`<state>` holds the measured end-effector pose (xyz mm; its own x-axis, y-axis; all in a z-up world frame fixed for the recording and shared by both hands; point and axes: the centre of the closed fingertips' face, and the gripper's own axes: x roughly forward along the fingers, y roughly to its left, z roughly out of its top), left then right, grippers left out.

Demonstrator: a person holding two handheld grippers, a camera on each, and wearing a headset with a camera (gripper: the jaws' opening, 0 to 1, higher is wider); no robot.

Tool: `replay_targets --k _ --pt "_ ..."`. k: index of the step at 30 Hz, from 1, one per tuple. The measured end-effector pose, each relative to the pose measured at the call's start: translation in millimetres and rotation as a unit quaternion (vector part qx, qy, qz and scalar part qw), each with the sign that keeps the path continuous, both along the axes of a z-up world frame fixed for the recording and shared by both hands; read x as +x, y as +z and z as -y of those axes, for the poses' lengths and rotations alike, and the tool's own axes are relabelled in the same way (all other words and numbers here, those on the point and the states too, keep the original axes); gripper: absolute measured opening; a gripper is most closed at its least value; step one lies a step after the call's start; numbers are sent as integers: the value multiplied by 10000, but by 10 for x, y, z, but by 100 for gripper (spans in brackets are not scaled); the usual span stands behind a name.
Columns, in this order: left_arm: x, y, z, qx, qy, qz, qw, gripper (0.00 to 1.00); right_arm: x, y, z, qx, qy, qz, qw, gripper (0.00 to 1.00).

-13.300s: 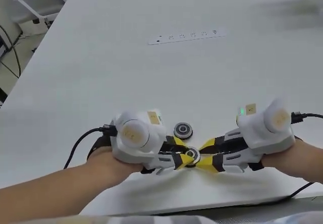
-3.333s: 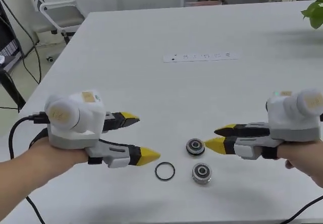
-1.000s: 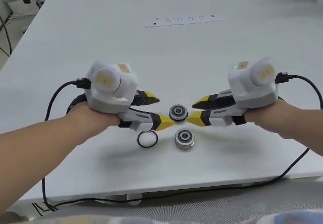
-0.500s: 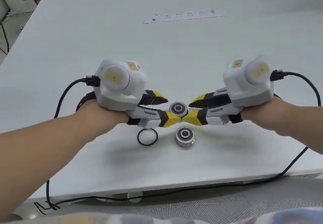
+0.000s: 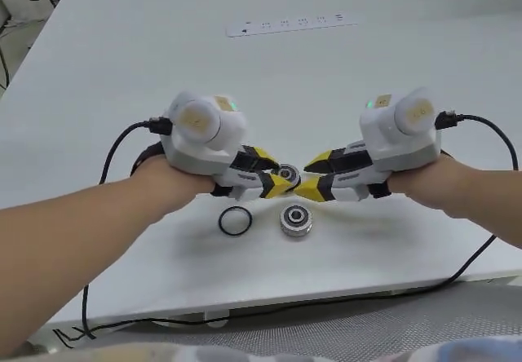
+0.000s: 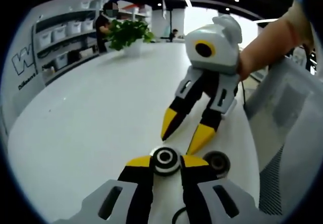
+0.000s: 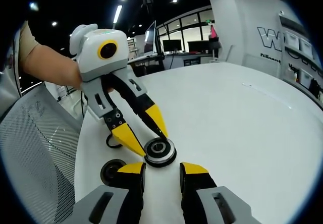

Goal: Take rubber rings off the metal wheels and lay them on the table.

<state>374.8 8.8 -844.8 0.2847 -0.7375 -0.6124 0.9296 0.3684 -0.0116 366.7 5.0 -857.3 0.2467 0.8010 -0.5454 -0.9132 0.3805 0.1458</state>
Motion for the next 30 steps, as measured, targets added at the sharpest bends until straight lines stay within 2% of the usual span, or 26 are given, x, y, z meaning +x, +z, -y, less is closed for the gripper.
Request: replay_targets --k 2,4,7,15,17,30 --pt "-4 -3 16 71 -80 91 9999 21 -2 -3 0 -3 3 -2 10000 25" --pt "-12 -1 25 66 -91 74 9999 18 -1 -3 -2 1 -3 0 10000 25" --pt "-7 -6 24 116 -122 158 9997 18 2 -3 -8 15 4 5 10000 25" --pt "38 -29 -9 -11 19 105 9999 15 -3 1 -40 51 35 -5 10000 25" --pt "27 12 -23 -35 10 125 9999 14 -3 -1 -48 47 45 1 10000 25" --pt "1 32 -30 19 93 138 9999 14 18 3 -130 113 40 -1 9999 25"
